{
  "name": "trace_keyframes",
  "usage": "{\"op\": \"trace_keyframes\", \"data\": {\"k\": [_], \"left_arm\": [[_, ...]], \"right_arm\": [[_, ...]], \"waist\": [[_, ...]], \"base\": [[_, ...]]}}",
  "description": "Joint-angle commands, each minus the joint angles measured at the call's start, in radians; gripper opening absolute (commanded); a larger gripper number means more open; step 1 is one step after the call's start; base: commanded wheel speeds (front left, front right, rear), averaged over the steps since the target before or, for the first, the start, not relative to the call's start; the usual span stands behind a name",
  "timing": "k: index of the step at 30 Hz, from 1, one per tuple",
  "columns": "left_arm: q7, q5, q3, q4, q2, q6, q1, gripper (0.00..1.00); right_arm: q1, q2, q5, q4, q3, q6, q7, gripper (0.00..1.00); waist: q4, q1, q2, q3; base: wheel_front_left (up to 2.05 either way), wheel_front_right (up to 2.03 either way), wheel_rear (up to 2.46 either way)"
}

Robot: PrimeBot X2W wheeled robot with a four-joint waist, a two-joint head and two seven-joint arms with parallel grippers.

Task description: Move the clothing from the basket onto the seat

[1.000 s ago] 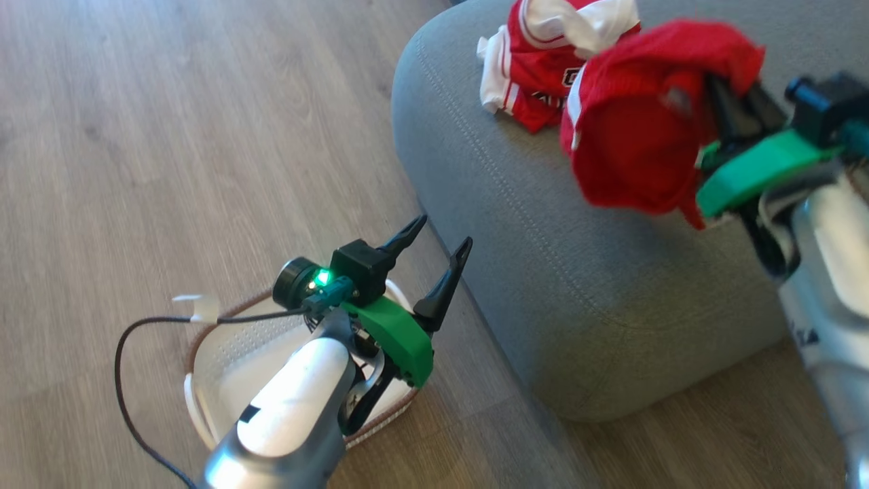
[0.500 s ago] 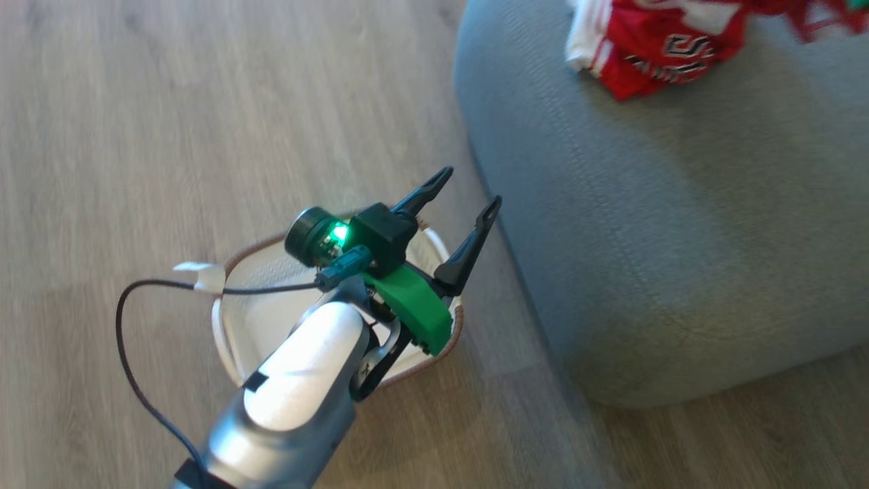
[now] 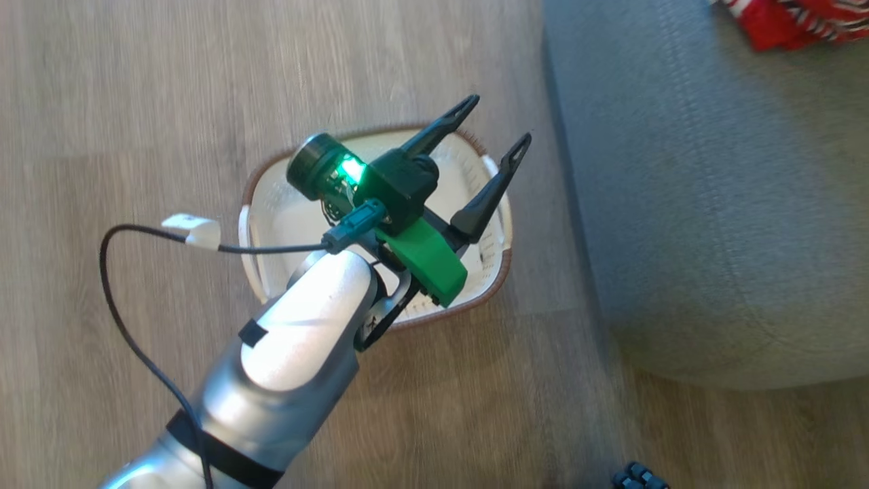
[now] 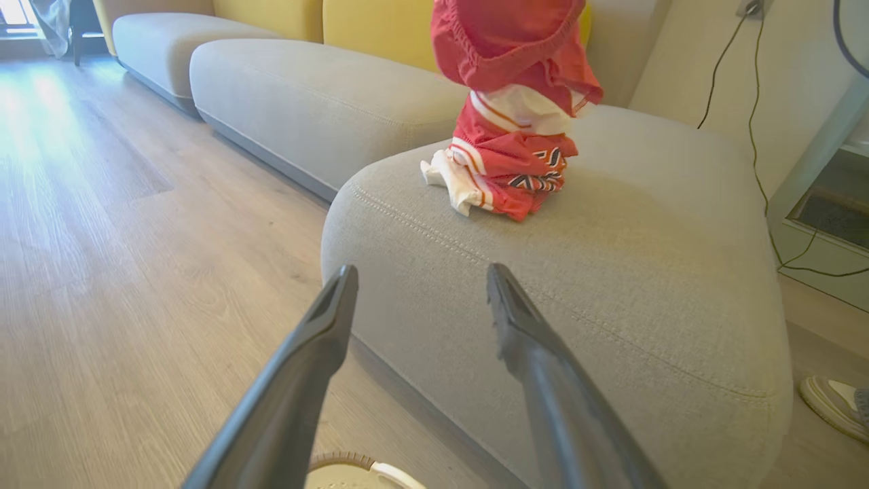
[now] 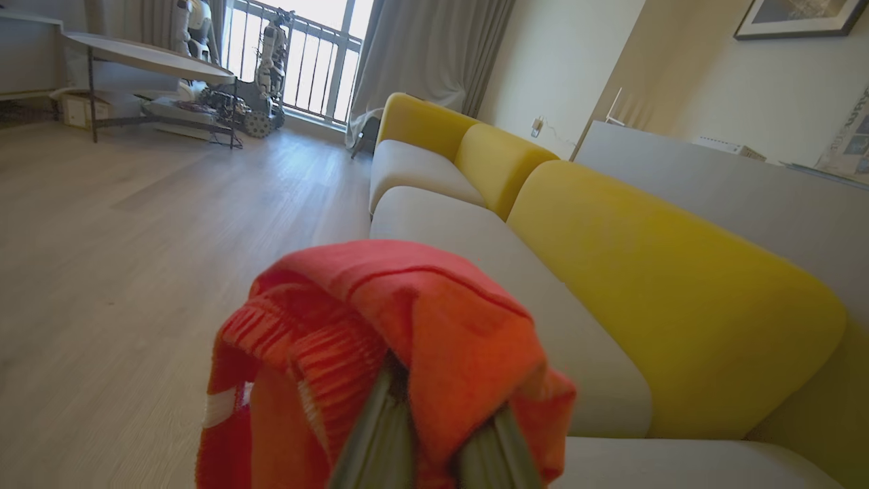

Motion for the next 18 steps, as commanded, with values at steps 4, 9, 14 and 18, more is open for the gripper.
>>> {"op": "trace_keyframes", "data": {"k": [4, 9, 14, 18], "left_arm": [[-0.008, 0.01, 0.026, -0.045, 0.018, 0.003, -0.037, 1.0], [-0.006, 0.01, 0.022, -0.048, 0.028, 0.003, -0.04, 1.0], [-0.001, 0.008, 0.023, -0.051, 0.039, 0.005, -0.044, 1.0], [0.004, 0.007, 0.02, -0.056, 0.045, 0.008, -0.044, 1.0]], "right_arm": [[-0.012, 0.0, -0.018, 0.032, -0.018, 0.0, -0.014, 0.0], [0.016, 0.007, -0.03, 0.112, -0.034, 0.0, -0.026, 0.0], [0.041, 0.022, -0.032, 0.169, -0.04, 0.0, -0.037, 0.0], [0.068, 0.035, -0.042, 0.22, -0.03, 0.0, -0.043, 0.0]], "waist": [[0.018, -0.0001, 0.0, 0.06], [0.013, -0.0001, 0.0, 0.075], [0.004, -0.0001, 0.0, 0.083], [-0.001, -0.0001, 0.0, 0.088]], "base": [[0.0, 0.0, 0.0], [0.0, 0.0, 0.0], [0.0, 0.0, 0.0], [0.0, 0.0, 0.0]]}}
